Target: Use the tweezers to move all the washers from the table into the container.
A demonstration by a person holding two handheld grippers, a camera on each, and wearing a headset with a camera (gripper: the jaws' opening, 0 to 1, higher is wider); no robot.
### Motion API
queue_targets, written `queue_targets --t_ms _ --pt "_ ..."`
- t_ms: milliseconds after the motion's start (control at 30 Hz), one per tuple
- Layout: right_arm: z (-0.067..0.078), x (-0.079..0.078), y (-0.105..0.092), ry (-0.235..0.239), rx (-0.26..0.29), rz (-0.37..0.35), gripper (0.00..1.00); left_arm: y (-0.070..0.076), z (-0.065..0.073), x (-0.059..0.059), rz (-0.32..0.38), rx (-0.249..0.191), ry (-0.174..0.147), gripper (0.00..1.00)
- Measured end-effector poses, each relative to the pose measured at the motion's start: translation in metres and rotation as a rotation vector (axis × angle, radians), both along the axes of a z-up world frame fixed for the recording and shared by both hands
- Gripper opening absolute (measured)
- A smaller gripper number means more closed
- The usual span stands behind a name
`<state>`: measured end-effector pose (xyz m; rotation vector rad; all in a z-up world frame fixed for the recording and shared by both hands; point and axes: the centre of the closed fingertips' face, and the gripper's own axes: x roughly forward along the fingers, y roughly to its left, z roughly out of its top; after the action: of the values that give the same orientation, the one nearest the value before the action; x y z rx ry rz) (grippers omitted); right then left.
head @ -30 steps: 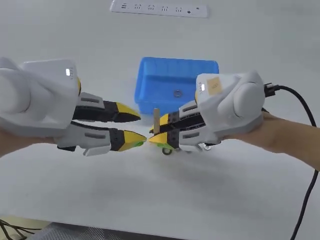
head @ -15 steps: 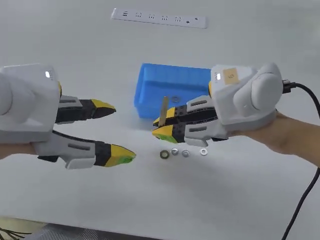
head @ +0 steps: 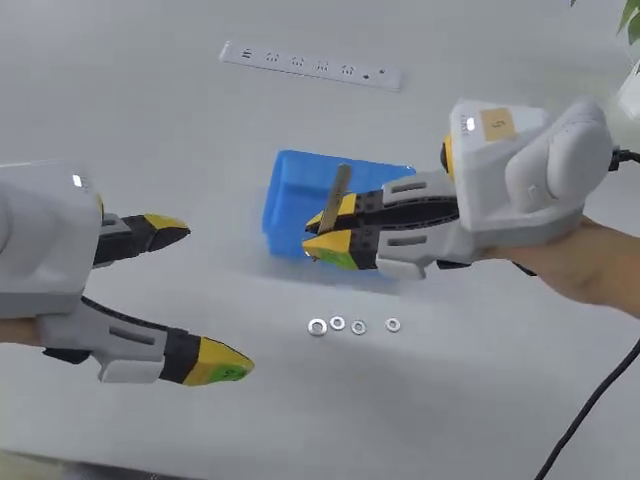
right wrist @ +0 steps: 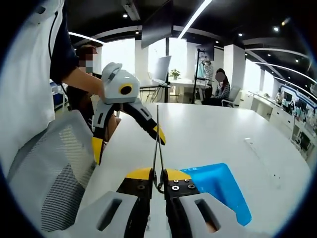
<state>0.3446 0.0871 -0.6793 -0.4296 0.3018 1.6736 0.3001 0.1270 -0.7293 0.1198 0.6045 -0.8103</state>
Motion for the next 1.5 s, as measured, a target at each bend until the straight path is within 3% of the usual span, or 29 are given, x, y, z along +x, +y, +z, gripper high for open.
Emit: queue_targets --t_ms 67,133,333,433,700,1000,1500 --pt "0.008 0.007 0.002 -0.034 0.015 -0.009 0.09 0.000 0.000 -0.001 -0.003 0.003 0.003 0.99" --pt "0.014 0.015 0.002 -0.038 0.027 -0.026 0.09 -0.001 -0.002 -0.003 -0.013 0.015 0.007 0.99" --pt "0.014 0.053 -0.002 -0.074 0.018 -0.090 0.09 -0.002 -0.004 -0.003 -0.016 0.012 0.002 0.99" --pt "0.002 0.074 -0.004 -0.075 -0.003 -0.126 0.09 -0.001 -0.007 -0.003 -0.010 0.012 0.008 0.99" --pt "-0.040 0.099 -0.002 -0.069 -0.066 -0.147 0.10 0.004 -0.011 -0.003 0.015 0.000 0.006 0.99" --pt "-0.080 0.103 -0.002 -0.035 -0.108 -0.164 0.10 0.012 -0.016 -0.003 0.051 0.004 0.021 0.99" --pt "-0.094 0.108 -0.004 -0.014 -0.106 -0.189 0.10 0.009 -0.016 -0.007 0.045 0.008 0.040 0.99"
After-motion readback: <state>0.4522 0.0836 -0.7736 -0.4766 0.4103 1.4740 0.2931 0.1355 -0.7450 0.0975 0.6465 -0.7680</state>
